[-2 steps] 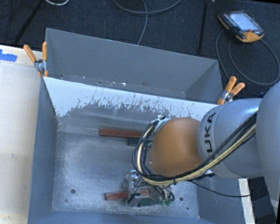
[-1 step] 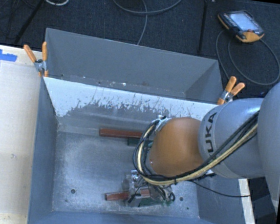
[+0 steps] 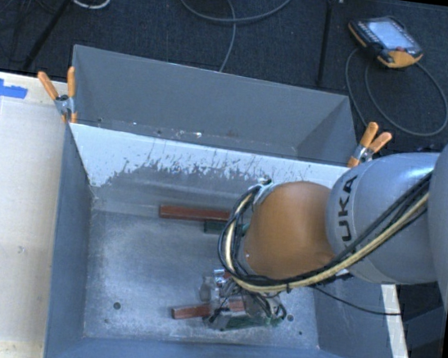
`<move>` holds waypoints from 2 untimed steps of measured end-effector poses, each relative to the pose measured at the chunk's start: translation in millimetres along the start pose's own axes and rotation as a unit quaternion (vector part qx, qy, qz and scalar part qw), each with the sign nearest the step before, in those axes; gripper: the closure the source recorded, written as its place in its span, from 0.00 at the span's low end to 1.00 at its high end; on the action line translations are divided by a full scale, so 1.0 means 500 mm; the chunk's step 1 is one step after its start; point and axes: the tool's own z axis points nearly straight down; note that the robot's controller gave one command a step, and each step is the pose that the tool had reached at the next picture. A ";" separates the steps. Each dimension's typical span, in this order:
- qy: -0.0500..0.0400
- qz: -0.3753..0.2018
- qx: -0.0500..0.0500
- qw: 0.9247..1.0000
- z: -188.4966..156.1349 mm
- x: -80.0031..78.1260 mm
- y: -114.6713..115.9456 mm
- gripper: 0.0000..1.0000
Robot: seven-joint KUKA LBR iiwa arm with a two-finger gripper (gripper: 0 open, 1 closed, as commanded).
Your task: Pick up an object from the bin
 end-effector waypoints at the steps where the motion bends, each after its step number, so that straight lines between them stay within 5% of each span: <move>1: -0.006 0.000 0.001 1.000 -0.032 -0.005 0.000 1.00; 2: -0.006 0.000 0.001 1.000 -0.048 -0.005 0.001 1.00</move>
Offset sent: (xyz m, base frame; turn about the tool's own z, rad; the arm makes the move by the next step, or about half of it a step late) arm 0.0001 0.0001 0.0548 0.0000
